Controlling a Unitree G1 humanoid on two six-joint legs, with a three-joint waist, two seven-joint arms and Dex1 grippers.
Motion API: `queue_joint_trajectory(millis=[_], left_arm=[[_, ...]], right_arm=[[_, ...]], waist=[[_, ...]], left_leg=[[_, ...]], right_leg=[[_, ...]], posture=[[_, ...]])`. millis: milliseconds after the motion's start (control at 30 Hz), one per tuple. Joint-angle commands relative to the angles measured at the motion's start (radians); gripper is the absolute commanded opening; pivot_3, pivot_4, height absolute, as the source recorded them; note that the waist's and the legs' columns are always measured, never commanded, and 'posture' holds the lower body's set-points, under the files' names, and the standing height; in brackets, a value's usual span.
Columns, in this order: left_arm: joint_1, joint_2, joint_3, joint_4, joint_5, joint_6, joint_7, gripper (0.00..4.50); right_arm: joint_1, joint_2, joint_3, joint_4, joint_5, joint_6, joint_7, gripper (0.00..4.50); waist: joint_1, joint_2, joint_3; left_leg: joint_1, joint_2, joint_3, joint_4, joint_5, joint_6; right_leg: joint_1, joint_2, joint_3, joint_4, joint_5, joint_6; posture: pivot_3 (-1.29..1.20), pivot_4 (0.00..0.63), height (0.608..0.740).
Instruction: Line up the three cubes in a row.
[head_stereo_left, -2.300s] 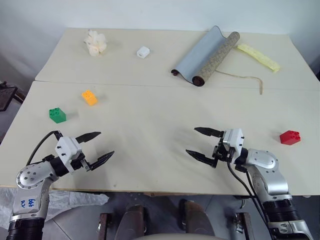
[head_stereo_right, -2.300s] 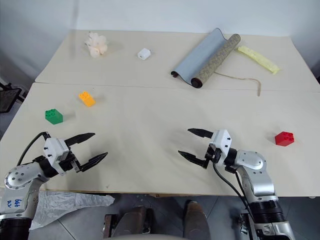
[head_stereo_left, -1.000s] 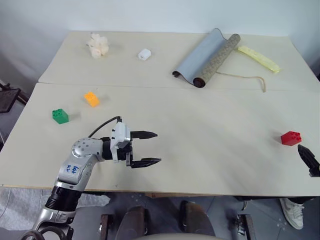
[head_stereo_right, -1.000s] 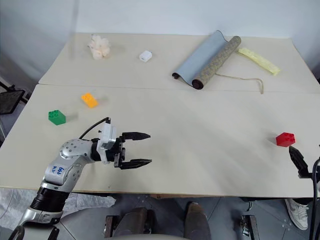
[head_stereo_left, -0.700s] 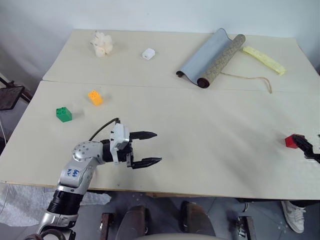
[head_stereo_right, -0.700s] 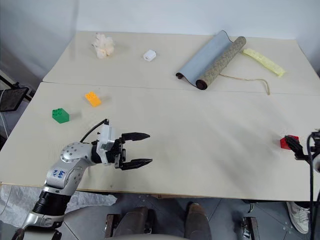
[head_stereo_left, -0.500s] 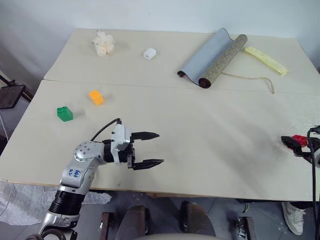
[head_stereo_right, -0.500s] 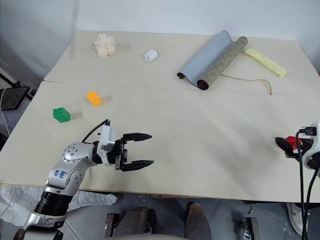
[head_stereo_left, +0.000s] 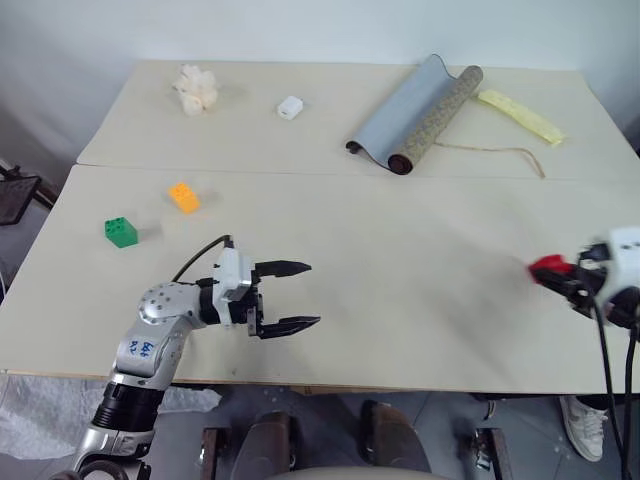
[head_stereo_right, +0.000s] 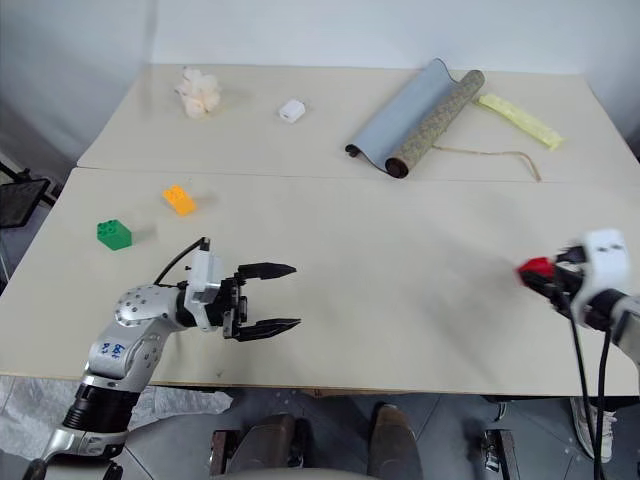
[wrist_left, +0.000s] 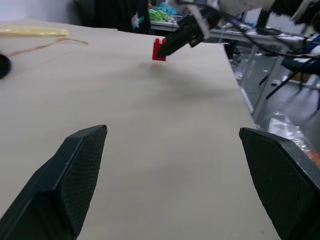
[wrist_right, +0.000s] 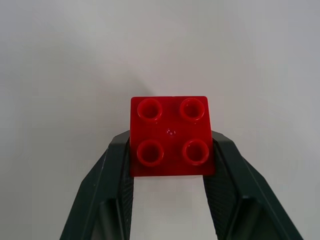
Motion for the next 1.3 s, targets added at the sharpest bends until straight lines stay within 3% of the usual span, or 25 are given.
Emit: queue_joint_trajectory(millis=[33, 167, 367, 600, 867, 900, 1133, 1300], left_arm=[[0.024, 0.022, 0.056, 0.038, -0.005, -0.026, 0.012, 4.5], [0.048, 0.031, 0.076, 0.029, -0.012, -0.036, 0.01, 4.5], [0.142, 0.048, 0.115, -0.037, -0.01, -0.057, 0.033, 4.5], [0.198, 0.057, 0.14, -0.094, -0.014, -0.046, 0.064, 4.5], [0.224, 0.092, 0.163, -0.13, -0.045, 0.002, 0.077, 4.5], [0.224, 0.095, 0.167, -0.132, -0.054, 0.014, 0.077, 4.5], [0.297, 0.08, 0.255, -0.172, -0.08, 0.05, 0.162, 4.5], [0.441, 0.026, 0.376, -0.206, -0.07, -0.002, 0.255, 4.5]], right_arm=[[-0.225, 0.0, 0.221, -0.007, -0.068, -0.208, 0.283, 1.5], [-0.473, 0.124, 0.378, 0.185, -0.127, -0.327, 0.435, 1.5], [-0.755, 0.297, 0.626, 0.648, -0.449, -0.693, 0.508, 1.5], [-0.876, 0.391, 0.644, 0.931, -0.522, -0.859, 0.598, 1.5], [-0.903, 0.45, 0.601, 1.075, -0.514, -0.894, 0.704, 1.5], [-0.906, 0.455, 0.591, 1.089, -0.515, -0.911, 0.705, 2.22], [-0.887, 0.426, 0.47, 1.073, -0.443, -0.963, 0.722, 4.48], [-0.742, 0.388, 0.336, 0.898, -0.296, -0.979, 0.763, 4.48]], waist=[[-0.012, -0.001, 0.001], [-0.012, -0.003, 0.002], [-0.019, -0.004, 0.001], [-0.025, -0.004, 0.002], [-0.026, -0.004, 0.001], [-0.027, -0.003, 0.001], [-0.029, -0.003, 0.002], [-0.023, -0.003, 0.002]], left_leg=[[0.001, 0.002, 0.0, 0.0, 0.0, 0.0], [0.001, 0.002, -0.003, 0.0, 0.0, -0.001], [-0.011, -0.002, -0.003, 0.003, 0.0, -0.001], [-0.012, -0.003, -0.009, 0.005, 0.0, -0.001], [-0.01, -0.002, -0.013, 0.005, 0.0, -0.001], [-0.01, -0.002, -0.013, 0.005, 0.0, -0.001], [-0.01, -0.002, -0.015, 0.005, 0.0, -0.001], [-0.01, -0.002, -0.016, 0.005, -0.001, -0.002]], right_leg=[[0.0, 0.001, 0.0, 0.0, 0.0, 0.0], [0.0, 0.001, -0.001, 0.0, 0.0, 0.0], [-0.006, -0.003, -0.009, 0.0, 0.0, 0.0], [-0.003, -0.005, -0.017, 0.0, 0.0, 0.0], [-0.001, -0.005, -0.017, 0.0, 0.0, 0.0], [-0.001, -0.005, -0.017, 0.0, 0.0, 0.0], [-0.002, -0.005, -0.017, 0.0, 0.0, 0.0], [-0.002, -0.005, -0.017, -0.001, 0.0, 0.0]], posture=[[0.0, 0.15, 0.74], [0.0, 0.15, 0.74], [0.0, 0.15, 0.74], [0.0, 0.15, 0.74], [0.0, 0.15, 0.74], [0.0, 0.15, 0.74], [0.0, 0.15, 0.74], [0.0, 0.15, 0.74]])
